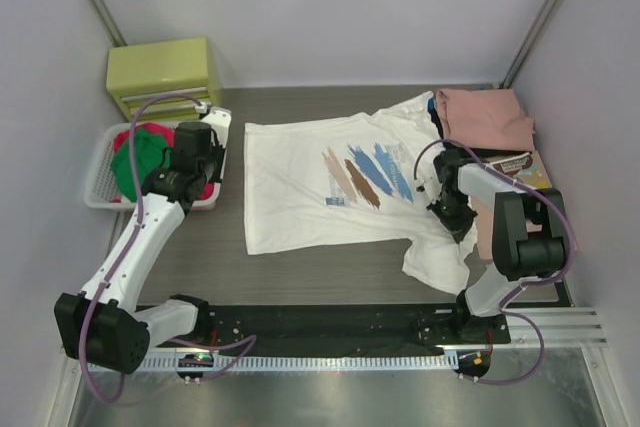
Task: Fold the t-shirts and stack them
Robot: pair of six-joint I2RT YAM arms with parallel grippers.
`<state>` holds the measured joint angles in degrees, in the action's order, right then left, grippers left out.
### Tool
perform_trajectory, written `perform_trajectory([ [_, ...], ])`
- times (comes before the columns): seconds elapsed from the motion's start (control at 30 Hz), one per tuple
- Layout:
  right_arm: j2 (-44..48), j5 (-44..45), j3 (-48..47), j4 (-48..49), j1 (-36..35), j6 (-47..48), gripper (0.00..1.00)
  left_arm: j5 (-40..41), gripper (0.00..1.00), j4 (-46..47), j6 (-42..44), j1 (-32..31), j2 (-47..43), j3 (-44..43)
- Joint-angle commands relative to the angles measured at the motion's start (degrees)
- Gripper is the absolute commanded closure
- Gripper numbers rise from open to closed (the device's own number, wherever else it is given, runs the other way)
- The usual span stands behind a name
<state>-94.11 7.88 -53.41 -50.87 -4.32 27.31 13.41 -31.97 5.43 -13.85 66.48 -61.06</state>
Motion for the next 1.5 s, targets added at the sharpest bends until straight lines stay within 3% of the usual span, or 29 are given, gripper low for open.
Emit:
perform_trajectory([
  [0.0,0.42,7.32,-2.14,2.09,0.8,-2.61,0.99,-0.05,1.0,1.91,0.46,0.22,-0.73,-0.82],
  [0.03,0.24,6.63,-2.31,2.09,0.8,-2.96,0.99,-0.22,1.0,1.91,0.63,0.22,-0.82,-0.73],
  [0.17,0.24,2.33,-3.11,0.61,0.89,-3.32,0.58,-0.75,1.0,1.82,0.72,0.22,-0.74,-0.55],
  [0.33,1.73,-0.93,-2.58,-0.46,0.71,-2.0,0.44,-1.54,1.0,1.56,0.63,0.22,-0.56,-0.29],
  [0.57,15.77,-0.23,-6.87,-4.74,0.45,-2.7,0.42,-2.16,1.0,2.26,1.16,0.22,-0.74,1.47],
  [0.7,26.22,-5.92,-13.64,-9.42,0.36,-4.72,0.41,-3.3,1.0,2.26,0.63,0.22,0.14,1.91],
  [0.8,32.64,-7.09,-13.58,-8.02,0.45,-7.88,0.39,-8.29,1.0,1.21,0.28,0.14,2.68,1.73],
  [0.97,35.05,-8.85,-8.29,-5.11,0.45,-11.75,0.39,-22.45,1.0,-11.18,1.78,-4.34,15.49,-4.68],
  [1.2,32.5,-8.06,-10.22,-5.99,0.54,-10.7,0.39,-25.89,1.0,-12.51,1.16,-6.98,29.03,-9.78],
  [1.47,33.81,-5.95,-8.21,-5.82,0.62,-10.17,0.39,-27.65,1.0,-13.73,0.98,-7.07,38.36,-15.05],
])
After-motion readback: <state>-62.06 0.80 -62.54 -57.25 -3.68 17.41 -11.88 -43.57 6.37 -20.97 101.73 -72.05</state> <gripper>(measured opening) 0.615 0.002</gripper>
